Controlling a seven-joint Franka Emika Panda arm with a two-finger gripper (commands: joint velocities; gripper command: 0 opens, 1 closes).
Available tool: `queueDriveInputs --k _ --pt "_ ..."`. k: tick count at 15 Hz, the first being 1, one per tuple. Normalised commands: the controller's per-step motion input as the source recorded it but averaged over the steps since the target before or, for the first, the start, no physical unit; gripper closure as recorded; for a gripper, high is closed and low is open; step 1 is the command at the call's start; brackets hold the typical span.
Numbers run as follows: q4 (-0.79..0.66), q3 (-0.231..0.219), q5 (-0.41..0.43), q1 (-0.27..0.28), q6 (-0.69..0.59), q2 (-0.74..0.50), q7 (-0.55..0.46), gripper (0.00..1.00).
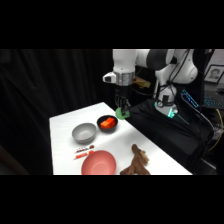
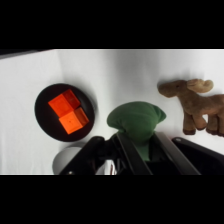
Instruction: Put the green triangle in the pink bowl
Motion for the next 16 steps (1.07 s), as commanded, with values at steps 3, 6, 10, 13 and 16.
queueDriveInputs --k 3,6,10,13,16 --pt "0.44 0.125 0.088 -0.031 -0.23 0.23 -0.03 0.93" --pt "0.54 0.089 0.061 -0.017 -0.26 0.32 -0.01 0.93" --pt "0.65 0.046 0.035 0.004 -0.29 0.41 0.0 0.93" --pt "0.66 0.017 0.021 0.038 -0.28 0.43 0.0 0.93" --pt "0.62 0.005 0.032 0.065 -0.28 0.4 -0.01 0.93"
